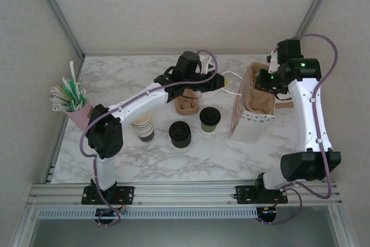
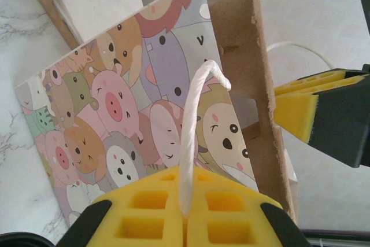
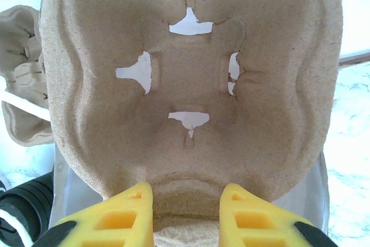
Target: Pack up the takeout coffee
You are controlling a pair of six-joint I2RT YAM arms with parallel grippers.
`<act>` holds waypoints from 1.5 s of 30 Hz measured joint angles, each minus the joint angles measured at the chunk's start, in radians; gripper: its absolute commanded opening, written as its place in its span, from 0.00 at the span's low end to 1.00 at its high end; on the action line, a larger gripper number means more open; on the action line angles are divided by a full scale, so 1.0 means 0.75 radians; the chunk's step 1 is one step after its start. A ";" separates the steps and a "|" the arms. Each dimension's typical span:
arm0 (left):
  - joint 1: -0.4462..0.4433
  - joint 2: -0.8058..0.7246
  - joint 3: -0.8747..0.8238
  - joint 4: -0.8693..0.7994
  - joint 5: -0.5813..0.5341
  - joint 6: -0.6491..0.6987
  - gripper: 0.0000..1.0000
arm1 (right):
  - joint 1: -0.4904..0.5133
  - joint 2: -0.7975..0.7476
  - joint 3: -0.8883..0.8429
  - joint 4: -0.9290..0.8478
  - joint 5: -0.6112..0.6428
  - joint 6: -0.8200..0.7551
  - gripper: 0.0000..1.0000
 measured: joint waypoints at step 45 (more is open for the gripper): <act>0.000 0.001 0.001 0.004 0.011 -0.005 0.02 | 0.364 0.007 -0.103 0.006 0.604 0.094 0.16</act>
